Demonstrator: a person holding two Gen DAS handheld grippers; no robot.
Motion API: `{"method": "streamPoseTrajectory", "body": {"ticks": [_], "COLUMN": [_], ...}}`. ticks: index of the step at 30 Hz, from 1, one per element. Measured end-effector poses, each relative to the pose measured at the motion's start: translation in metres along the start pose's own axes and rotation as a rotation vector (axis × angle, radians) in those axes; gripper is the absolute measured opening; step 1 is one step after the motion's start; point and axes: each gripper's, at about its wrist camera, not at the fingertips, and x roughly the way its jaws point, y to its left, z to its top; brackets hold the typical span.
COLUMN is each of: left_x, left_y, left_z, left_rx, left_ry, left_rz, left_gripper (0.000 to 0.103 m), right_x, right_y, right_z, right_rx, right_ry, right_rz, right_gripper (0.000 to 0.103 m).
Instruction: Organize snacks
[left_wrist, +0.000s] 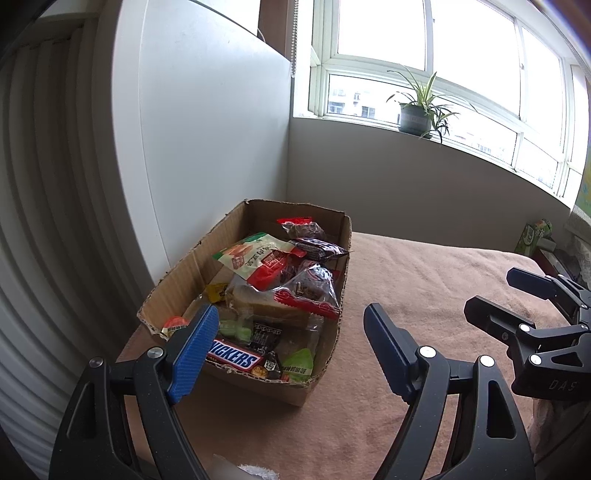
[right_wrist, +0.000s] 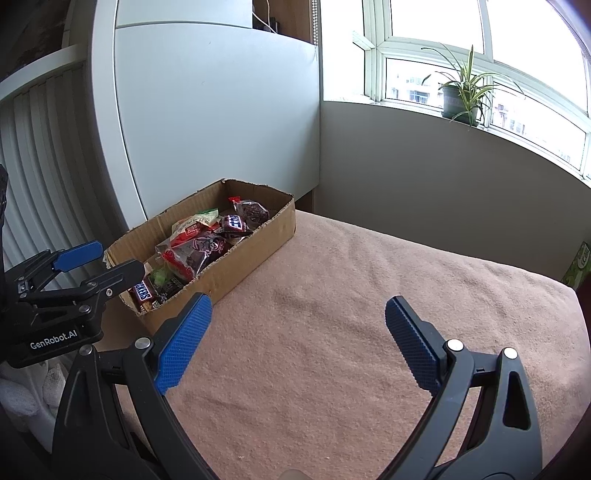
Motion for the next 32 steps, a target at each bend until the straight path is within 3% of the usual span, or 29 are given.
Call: {"method": "streamPoseTrajectory", "body": {"ticks": [32], "left_x": [-0.0029], "left_y": [0.0061], "left_z": [0.0004], "left_rx": [-0.011], "left_ry": [-0.012], "left_rz": [0.021], "left_gripper": [0.081], "right_x": [0.0042], "right_y": [0.0022], "right_z": [-0.0034], "right_rx": [-0.008], "right_ry": [0.008], "right_rz": [-0.03], "right_gripper": [0.097]}}
